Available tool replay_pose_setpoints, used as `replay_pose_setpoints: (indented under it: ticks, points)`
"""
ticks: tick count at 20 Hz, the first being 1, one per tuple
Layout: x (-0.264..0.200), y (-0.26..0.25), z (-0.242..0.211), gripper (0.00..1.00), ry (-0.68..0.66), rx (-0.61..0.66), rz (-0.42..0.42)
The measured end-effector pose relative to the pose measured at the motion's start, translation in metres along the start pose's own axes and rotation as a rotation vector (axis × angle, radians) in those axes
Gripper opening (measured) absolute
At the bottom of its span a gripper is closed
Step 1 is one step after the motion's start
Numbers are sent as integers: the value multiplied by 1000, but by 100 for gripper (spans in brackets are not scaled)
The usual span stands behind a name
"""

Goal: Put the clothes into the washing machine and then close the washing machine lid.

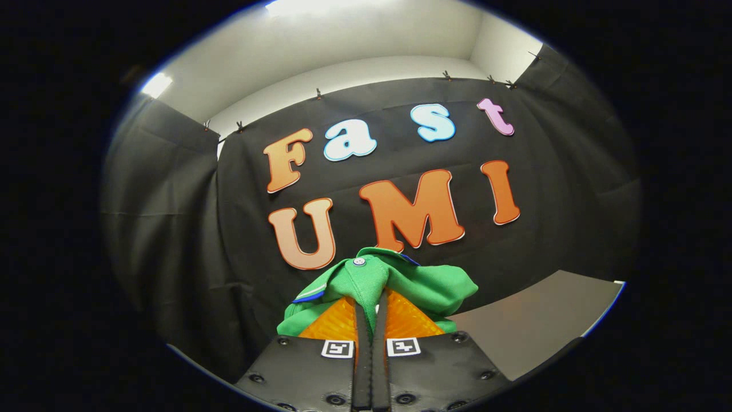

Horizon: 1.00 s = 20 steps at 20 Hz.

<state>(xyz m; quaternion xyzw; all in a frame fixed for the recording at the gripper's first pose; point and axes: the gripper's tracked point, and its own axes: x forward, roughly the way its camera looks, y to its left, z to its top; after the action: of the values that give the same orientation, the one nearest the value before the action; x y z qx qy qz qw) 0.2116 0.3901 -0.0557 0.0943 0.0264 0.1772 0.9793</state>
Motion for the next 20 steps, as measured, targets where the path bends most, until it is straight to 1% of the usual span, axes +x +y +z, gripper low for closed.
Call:
replay_pose_setpoints:
  ticks: [5, 9, 12, 16, 20]
  points:
    - [20, 44, -52, 8, 80, 3, 59]
    - [32, 72, -103, 8, 153, -40, 89]
    - [37, 86, -144, 8, 222, -38, 109]
    - [46, 91, -199, 8, 311, -46, 102]
    - [51, 84, -255, 8, 403, -5, 60]
